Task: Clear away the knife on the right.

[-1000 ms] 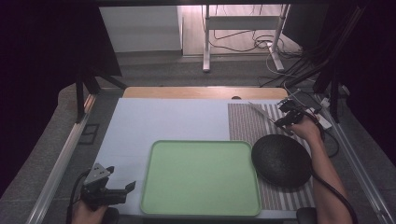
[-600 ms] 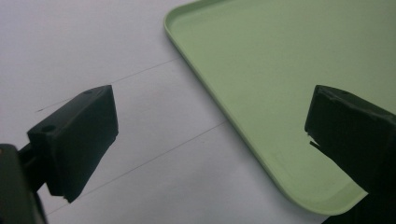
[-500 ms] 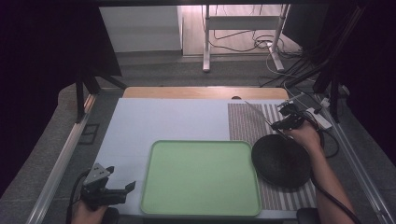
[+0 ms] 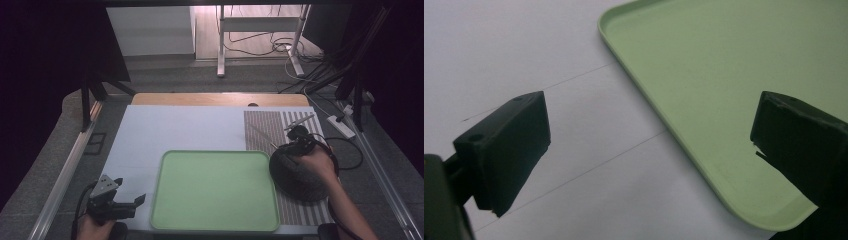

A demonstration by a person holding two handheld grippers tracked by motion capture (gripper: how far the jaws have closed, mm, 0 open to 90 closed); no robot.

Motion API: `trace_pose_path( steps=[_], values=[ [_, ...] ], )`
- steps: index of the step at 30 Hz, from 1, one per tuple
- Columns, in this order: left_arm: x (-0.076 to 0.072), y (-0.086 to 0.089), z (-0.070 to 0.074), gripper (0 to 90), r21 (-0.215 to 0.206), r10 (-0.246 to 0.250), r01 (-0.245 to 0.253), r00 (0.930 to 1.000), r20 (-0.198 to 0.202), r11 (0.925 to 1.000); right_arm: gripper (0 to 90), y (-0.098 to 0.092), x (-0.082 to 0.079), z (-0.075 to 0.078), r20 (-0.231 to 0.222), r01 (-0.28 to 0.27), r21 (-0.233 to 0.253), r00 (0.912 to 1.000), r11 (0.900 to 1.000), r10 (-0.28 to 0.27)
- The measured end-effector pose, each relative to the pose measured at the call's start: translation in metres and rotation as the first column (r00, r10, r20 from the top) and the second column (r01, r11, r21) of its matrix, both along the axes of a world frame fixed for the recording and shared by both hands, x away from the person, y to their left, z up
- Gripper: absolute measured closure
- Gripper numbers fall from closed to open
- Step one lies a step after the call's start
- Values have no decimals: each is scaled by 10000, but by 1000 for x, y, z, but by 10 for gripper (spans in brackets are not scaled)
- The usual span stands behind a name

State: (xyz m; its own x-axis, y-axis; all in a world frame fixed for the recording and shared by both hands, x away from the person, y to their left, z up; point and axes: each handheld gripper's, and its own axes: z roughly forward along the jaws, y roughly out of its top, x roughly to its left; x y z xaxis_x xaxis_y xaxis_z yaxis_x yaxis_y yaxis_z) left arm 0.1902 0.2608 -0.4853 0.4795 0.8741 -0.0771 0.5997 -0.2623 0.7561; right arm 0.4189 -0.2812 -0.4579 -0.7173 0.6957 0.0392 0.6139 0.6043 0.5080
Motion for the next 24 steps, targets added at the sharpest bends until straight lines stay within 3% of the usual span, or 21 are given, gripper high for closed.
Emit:
trace_pose_path(
  steps=[7,16,24],
  values=[
    [0,-1,0,35,60,-22,22,10000,-1,10000,798,19,-29,-1,-95,-438,45,9990,9990,438],
    [0,-1,0,35,93,-47,47,10000,-2,9999,798,48,-68,-3,77,-1396,76,9902,9902,1396],
    [0,-1,0,35,120,-62,62,10000,-2,9999,798,67,-95,-12,-305,-1683,6,9853,9857,1682]
  ],
)
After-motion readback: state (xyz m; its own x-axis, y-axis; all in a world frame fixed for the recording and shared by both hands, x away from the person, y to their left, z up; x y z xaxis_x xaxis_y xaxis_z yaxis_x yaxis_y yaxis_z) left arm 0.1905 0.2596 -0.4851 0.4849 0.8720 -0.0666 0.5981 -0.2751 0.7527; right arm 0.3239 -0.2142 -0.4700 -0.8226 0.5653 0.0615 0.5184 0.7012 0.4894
